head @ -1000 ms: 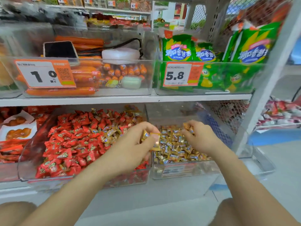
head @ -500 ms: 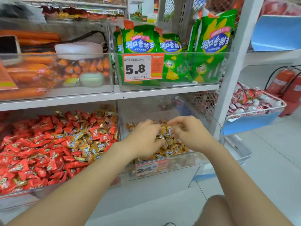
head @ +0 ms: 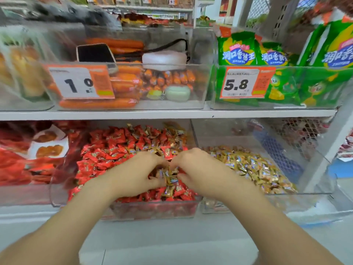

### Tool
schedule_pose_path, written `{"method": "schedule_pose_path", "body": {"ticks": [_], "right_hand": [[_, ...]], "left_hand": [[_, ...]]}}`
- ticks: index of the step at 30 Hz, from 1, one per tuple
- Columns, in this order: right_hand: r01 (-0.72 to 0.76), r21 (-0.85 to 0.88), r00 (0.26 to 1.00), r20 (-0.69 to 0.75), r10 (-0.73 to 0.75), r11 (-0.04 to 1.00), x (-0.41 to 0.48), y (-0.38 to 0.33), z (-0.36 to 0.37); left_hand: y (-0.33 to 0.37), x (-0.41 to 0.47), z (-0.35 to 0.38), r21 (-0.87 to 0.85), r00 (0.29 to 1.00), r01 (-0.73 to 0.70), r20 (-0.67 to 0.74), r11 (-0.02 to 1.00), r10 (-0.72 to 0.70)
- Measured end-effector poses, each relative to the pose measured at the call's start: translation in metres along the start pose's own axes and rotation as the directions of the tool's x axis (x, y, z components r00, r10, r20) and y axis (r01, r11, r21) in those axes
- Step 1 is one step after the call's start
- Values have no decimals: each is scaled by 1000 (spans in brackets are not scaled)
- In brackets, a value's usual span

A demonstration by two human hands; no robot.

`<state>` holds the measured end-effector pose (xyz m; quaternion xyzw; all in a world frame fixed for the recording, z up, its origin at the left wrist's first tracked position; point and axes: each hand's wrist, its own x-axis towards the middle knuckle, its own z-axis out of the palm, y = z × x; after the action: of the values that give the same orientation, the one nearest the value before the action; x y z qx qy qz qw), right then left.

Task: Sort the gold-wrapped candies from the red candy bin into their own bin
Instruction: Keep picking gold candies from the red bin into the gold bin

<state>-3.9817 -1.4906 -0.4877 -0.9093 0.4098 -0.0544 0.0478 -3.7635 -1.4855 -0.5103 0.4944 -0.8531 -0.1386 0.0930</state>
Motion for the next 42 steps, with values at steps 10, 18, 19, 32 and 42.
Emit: {"method": "schedule_pose_path", "body": {"ticks": [10, 18, 19, 32, 42], "right_hand": [[-100, -35, 954, 281, 106, 994, 48, -11, 16], [-144, 32, 967, 218, 134, 989, 68, -1, 28], [-157, 76, 969, 205, 138, 985, 68, 2, 28], [-332, 763, 892, 63, 447, 555, 53, -13, 17], [-243, 957, 791, 291, 539, -161, 80, -53, 32]], "left_hand": [[-20, 5, -3, 57, 995, 87, -42, 995, -85], [-24, -14, -17, -100, 968, 148, -191, 984, -165], [-24, -15, -17, -103, 965, 153, -198, 983, -171], [-27, -21, -31, -471, 814, 340, -286, 814, -506], [-5, -10, -23, -603, 831, 288, -230, 744, -507]]}}
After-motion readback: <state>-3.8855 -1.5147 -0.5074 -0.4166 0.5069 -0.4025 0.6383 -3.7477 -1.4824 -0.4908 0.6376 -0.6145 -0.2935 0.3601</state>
